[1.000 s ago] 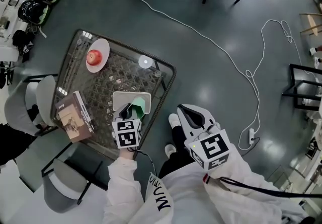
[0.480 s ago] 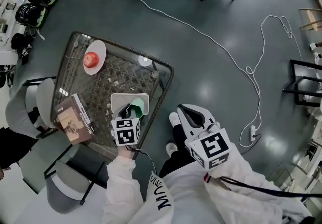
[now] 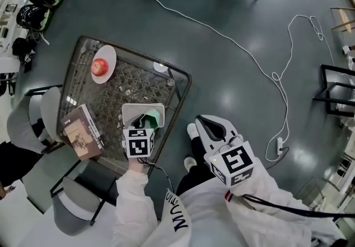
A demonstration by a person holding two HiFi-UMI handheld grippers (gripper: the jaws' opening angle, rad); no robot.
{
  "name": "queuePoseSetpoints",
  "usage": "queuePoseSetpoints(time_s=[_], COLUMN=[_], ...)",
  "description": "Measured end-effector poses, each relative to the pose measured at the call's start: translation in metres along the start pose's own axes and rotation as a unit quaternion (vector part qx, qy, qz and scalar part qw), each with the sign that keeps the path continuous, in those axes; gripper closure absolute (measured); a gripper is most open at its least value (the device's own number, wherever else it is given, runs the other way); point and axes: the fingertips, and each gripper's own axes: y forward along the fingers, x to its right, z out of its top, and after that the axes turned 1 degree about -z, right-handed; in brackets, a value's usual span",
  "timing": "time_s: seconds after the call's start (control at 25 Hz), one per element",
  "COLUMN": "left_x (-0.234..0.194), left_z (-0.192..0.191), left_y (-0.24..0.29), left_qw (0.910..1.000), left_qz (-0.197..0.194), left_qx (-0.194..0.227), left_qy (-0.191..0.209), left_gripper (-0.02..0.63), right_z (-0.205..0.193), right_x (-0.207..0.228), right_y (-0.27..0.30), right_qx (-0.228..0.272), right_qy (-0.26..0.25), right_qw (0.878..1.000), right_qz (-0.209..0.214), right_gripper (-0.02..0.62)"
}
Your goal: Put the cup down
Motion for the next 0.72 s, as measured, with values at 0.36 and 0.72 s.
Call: queuePoseSetpoints(time_s=[0.36, 0.72], left_x=[-0.0029, -0.0045], left_z=[0.0002, 0.0000], left_y=[0.0046, 0.0089], left_qw=[0.9997, 0.9987], left_qz=[0.001, 0.009], left_qx=[-0.022, -0.043], left_qy=[0.007, 0.025], left_gripper=[0.571, 0.571], right_z=[-0.0035, -0.0015], right_x=[0.0064, 0.0075], right_y=[0.0016, 0.0028], right_qx=[-0.004, -0.006], right_qy=[0.004, 0.011], right_qw=[1.000, 1.000], right_qz=[-0.004, -0.001], right_gripper=[0.591, 0.591])
